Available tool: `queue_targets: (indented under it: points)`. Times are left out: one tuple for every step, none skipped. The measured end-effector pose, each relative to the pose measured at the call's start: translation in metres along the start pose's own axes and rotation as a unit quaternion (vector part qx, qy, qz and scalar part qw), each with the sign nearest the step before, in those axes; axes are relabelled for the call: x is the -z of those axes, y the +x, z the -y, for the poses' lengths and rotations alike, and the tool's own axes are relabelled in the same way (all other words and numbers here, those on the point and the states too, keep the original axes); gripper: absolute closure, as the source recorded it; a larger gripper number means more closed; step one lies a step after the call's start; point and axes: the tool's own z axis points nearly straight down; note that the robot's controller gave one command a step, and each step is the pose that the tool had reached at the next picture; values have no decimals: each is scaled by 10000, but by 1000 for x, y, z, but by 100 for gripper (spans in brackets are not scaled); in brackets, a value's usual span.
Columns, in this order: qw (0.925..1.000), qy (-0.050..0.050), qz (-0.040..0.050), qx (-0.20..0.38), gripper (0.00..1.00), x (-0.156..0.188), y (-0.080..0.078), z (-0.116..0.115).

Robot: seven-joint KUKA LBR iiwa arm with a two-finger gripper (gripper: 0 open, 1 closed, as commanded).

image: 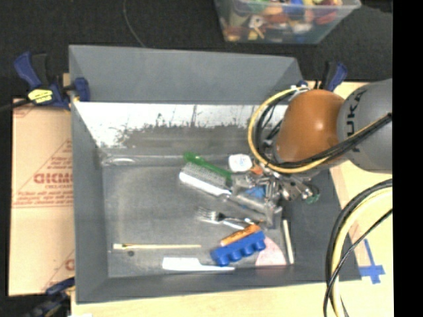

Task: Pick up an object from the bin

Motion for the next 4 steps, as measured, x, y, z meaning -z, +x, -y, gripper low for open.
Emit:
queue_targets:
  points:
    - [9911,80,111,-1327,0,-27,-34,10]
    - [9863,17,37,-1650,100,-29,-24,7]
    - [9863,17,37,-1648,100,-29,-24,7]
    - [9863,13,18,-1648,100,-3,-22,7]
